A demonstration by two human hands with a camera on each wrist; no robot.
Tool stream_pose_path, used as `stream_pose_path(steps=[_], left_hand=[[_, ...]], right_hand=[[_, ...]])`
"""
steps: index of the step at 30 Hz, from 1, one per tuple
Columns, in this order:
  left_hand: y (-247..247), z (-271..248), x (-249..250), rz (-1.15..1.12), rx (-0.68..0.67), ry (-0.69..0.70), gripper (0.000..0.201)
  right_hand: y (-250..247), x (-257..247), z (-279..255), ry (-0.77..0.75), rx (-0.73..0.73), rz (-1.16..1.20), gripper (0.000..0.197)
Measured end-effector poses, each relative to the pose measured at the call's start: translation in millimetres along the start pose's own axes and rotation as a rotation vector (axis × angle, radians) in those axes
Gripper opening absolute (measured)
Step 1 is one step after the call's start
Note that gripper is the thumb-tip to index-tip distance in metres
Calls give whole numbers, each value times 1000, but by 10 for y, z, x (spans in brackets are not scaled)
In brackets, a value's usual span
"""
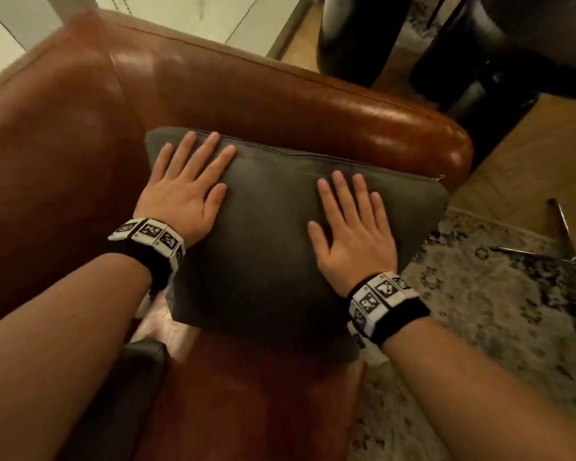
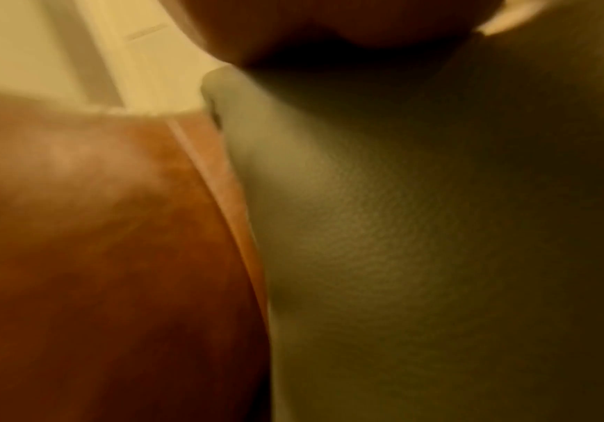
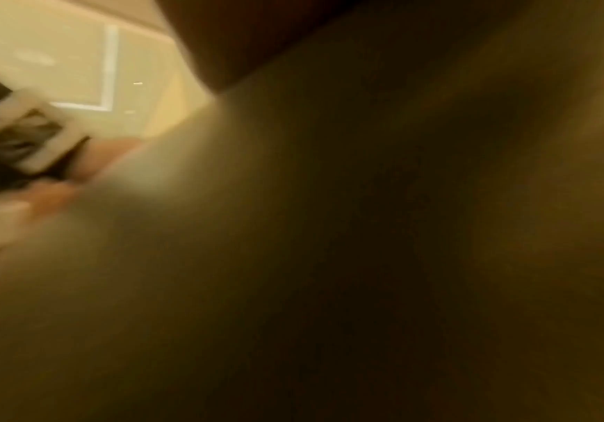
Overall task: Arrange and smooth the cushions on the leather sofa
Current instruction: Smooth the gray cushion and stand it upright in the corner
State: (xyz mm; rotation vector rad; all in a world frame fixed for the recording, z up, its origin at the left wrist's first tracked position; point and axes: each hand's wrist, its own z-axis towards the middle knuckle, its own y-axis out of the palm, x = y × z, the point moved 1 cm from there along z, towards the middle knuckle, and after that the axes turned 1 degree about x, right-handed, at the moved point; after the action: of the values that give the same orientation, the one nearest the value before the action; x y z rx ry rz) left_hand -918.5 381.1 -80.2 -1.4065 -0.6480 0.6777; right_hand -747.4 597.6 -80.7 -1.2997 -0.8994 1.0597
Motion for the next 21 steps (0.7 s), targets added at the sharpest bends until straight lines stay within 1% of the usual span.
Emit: stream_pose_path(steps=[1, 2, 3, 5, 6, 7, 8, 9, 10, 11, 12, 13, 15, 17, 18, 21], left_hand=[[-1, -16, -38, -40, 8, -77, 58], [-19, -25, -42, -64, 17, -127, 59], [-56, -22, -19, -69, 18, -151, 60], [-168, 52, 91, -75, 12, -136, 63], [-230, 112, 179, -77, -2, -97, 65], [-282, 175, 282, -64, -21, -31, 67], [-309, 236, 396, -40, -45, 48, 69], [-320, 300, 513, -21, -73, 118, 69], [-322, 363, 614, -12, -109, 161, 69], [-326, 417, 687, -10, -145, 174, 67], [-336, 460, 730, -17, -170, 169, 63], [-352, 495, 749, -26, -175, 163, 58], [-402, 548, 752, -66, -163, 151, 41], [-440, 583, 767, -125, -155, 130, 24], [-443, 588, 782, -137, -148, 125, 20], [-399, 569, 775, -128, -116, 131, 19]], right_hand=[[-62, 206, 13, 92, 21, 3, 61], [-125, 353, 12, 151, 24, 14, 61], [-187, 432, 12, 180, 11, 31, 61], [-303, 410, 66, 196, 27, 52, 59], [-360, 334, 142, 195, 54, 69, 57], [-407, 238, 256, 182, 67, 102, 54], [-437, 135, 388, 157, 44, 141, 52], [-439, 38, 513, 132, -10, 173, 50], [-428, -40, 612, 118, -66, 190, 45], [-418, -86, 679, 115, -98, 195, 38], [-417, -108, 709, 124, -96, 198, 32], [-426, -105, 713, 137, -70, 205, 28], [-446, -81, 669, 145, -17, 220, 26], [-457, -60, 636, 124, 7, 229, 25], [-468, -53, 632, 113, 6, 233, 26], [-464, 42, 585, 100, -35, 195, 35]])
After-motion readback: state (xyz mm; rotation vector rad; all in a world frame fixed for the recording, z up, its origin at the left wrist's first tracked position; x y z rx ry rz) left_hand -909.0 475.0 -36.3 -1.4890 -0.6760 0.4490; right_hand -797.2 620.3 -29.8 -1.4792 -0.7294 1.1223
